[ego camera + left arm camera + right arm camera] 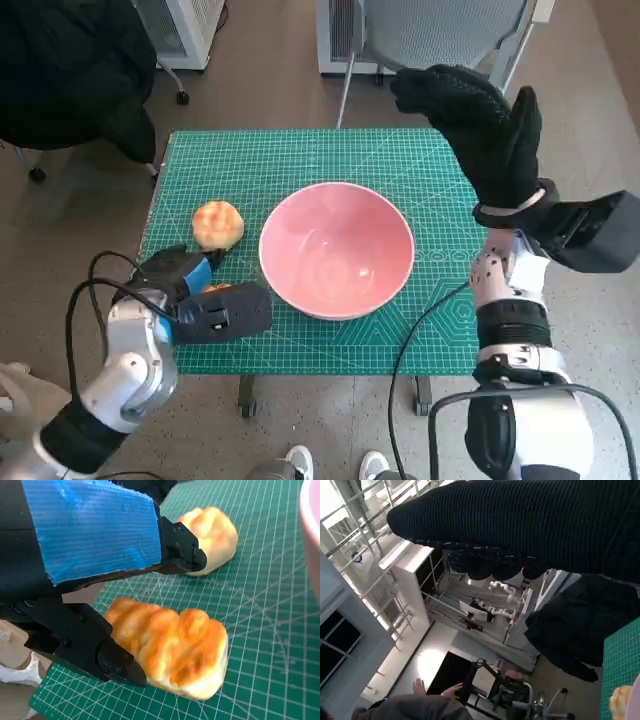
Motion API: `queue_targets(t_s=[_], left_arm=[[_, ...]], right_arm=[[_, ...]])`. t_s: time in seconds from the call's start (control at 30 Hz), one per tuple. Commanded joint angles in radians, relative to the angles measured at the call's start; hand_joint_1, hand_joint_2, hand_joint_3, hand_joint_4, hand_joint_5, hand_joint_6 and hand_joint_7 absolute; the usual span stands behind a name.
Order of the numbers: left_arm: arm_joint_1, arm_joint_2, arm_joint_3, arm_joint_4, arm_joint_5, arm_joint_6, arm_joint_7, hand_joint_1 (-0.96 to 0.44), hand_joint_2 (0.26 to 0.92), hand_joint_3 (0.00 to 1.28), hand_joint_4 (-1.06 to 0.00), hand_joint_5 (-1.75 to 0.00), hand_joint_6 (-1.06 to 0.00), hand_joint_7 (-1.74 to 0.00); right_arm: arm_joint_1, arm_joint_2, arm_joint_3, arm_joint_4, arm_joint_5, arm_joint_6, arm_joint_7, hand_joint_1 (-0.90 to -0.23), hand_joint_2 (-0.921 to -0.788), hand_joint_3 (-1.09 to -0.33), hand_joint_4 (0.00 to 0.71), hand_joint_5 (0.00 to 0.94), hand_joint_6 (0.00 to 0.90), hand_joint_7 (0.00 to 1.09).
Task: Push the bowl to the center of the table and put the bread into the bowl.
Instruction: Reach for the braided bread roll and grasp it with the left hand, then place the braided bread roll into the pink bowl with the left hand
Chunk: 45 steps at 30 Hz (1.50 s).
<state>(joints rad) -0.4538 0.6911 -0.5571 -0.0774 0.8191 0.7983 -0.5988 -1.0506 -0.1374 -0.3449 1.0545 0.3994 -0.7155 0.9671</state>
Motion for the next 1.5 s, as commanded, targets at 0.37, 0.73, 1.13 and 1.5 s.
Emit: queue_targets(t_s=[0.37, 0.73, 1.13, 1.5], left_arm=[[-0.002, -0.048, 0.009, 0.044, 0.059, -0.029, -0.029, -0.01, 0.750, 0.03, -0.26, -0.77, -0.43, -0.01], [0.018, -0.014, 0.011, 0.030, 0.092, -0.105, -0.045, 0.35, 0.638, 0.70, -0.51, -1.57, -0.68, -0.22], [0.044, -0.018, 0.060, -0.007, 0.111, -0.140, -0.049, 0.01, 0.766, 0.52, -0.46, -1.45, -0.46, -1.40], [0.055, -0.034, 0.096, -0.014, 0.121, -0.142, -0.049, 0.00, 0.830, 0.44, -0.42, -1.47, -0.42, -1.44]], right_arm=[[0.027, -0.005, 0.000, -0.002, 0.011, 0.015, 0.014, -0.709, -0.921, -0.849, 0.274, 0.001, 0.332, 0.00], [0.028, -0.006, -0.001, -0.004, 0.019, 0.022, 0.019, -0.713, -0.921, -0.847, 0.275, 0.001, 0.331, 0.00], [0.029, 0.000, 0.006, -0.001, 0.025, 0.017, 0.018, -0.715, -0.921, -0.846, 0.279, 0.002, 0.327, 0.00], [0.031, -0.001, 0.008, -0.001, 0.029, 0.020, 0.022, -0.712, -0.921, -0.845, 0.281, 0.002, 0.327, 0.00]])
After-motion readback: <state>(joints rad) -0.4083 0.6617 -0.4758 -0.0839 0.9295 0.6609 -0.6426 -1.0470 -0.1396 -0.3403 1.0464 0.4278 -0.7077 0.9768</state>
